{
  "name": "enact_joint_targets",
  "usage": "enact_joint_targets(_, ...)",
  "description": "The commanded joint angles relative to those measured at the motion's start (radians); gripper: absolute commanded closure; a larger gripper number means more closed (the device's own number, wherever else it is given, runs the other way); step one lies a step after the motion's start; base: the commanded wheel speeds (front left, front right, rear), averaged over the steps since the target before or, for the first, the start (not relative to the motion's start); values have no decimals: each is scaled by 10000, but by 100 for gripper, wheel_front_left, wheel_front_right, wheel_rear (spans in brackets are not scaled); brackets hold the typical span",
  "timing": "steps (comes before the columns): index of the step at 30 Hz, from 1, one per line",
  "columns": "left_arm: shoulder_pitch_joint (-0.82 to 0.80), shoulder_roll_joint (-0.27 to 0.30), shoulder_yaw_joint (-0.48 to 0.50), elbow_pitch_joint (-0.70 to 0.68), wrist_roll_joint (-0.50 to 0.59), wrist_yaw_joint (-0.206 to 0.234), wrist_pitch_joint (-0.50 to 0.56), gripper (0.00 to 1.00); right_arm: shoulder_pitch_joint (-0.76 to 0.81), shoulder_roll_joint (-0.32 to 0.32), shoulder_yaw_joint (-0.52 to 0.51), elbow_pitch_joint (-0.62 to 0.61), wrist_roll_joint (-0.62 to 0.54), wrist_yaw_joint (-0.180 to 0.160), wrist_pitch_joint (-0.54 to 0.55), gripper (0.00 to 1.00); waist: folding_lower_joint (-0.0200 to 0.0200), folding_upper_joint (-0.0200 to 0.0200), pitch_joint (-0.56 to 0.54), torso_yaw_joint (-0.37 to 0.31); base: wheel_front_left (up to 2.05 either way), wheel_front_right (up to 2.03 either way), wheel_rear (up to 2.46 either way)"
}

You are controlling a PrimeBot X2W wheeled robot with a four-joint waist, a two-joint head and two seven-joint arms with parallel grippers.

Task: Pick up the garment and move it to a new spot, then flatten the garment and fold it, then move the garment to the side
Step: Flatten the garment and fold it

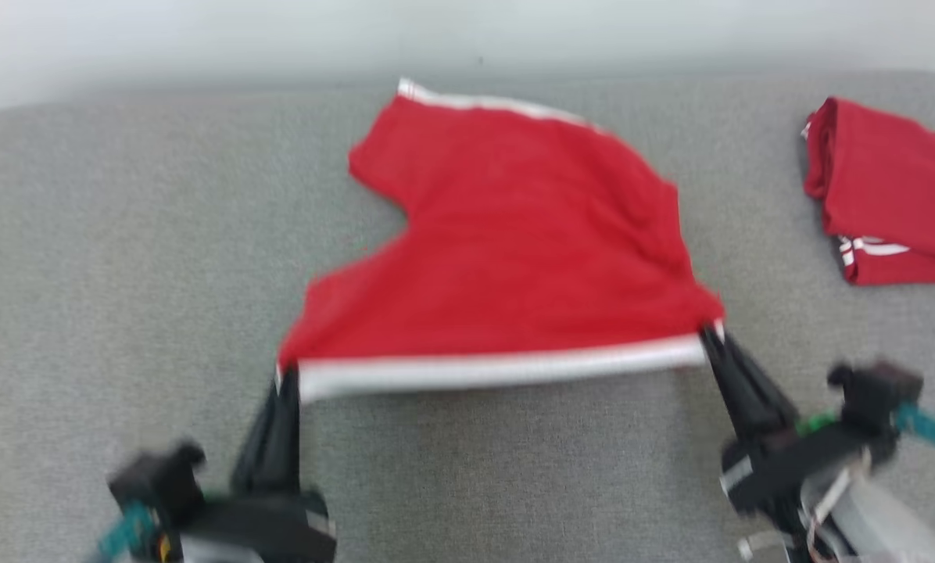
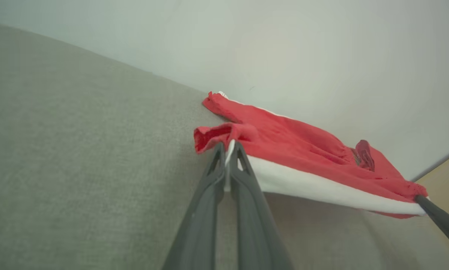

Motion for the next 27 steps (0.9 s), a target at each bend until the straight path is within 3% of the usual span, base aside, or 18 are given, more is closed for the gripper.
enact_joint_targets(1, 513, -1, 28, 5, 199, 53, -27, 100, 605, -25, -270, -151, -267, -29, 48, 100, 3, 3, -450, 124, 0, 0, 0)
enact_joint_targets(7, 1950, -207, 225, 116, 334, -108, -28, 100, 2877, 390, -1218, -1109, -847, -29, 606, 100, 3, 3, -914, 316, 0, 0, 0)
enact_joint_targets(19, 3262, -413, 813, 114, 453, -340, -29, 100, 6335, 1482, -2656, -3520, -2039, -29, 2199, 100, 3, 3, -1251, 378, 0, 0, 0)
enact_joint_targets(27, 2322, 117, 876, -187, 1078, -522, 231, 100, 6046, 2030, -2864, -4468, -2516, -29, 2811, 100, 3, 3, -870, -43, 0, 0, 0)
